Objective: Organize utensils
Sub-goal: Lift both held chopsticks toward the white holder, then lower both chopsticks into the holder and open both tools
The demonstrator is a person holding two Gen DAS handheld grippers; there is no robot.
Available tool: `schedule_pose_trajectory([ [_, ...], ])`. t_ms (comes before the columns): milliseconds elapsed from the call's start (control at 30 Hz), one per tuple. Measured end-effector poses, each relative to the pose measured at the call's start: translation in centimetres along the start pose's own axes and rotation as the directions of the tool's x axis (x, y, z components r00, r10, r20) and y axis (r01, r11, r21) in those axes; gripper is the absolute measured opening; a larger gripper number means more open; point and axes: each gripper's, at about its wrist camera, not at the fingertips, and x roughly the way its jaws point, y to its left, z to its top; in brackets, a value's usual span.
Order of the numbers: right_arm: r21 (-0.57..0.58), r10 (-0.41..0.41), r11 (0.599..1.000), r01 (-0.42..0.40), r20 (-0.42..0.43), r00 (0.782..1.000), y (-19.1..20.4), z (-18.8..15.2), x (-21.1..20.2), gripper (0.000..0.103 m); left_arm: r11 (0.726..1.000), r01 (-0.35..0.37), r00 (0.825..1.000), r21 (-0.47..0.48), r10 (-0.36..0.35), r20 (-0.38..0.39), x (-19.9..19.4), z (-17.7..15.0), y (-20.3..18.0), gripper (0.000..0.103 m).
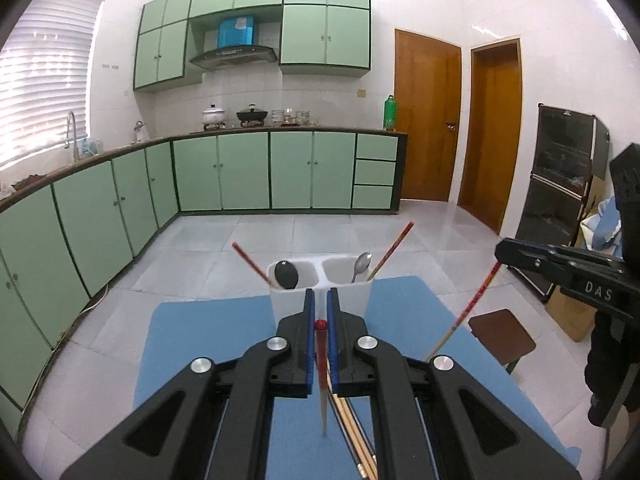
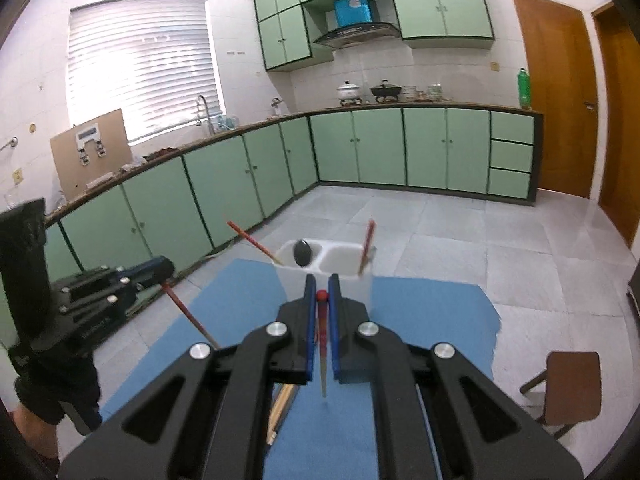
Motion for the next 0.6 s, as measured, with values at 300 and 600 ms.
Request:
schedule_pose_trajectory([
  [300, -0.052, 0.031, 0.998, -0.026, 0.091, 0.995, 0.1, 6.8, 0.5, 0.005, 1.000, 0.022, 0.996, 0.016, -0.024, 0.090, 0.8, 5.3, 0.2, 0.006],
  [600, -0.069, -0.012, 0.997, 0.025, 0.187, 0.982, -1.2, 13.7, 3.1, 0.005, 1.000, -0.005, 0.970, 0.030, -0.003, 0.242, 3.4, 13.5, 0.4, 0.006],
])
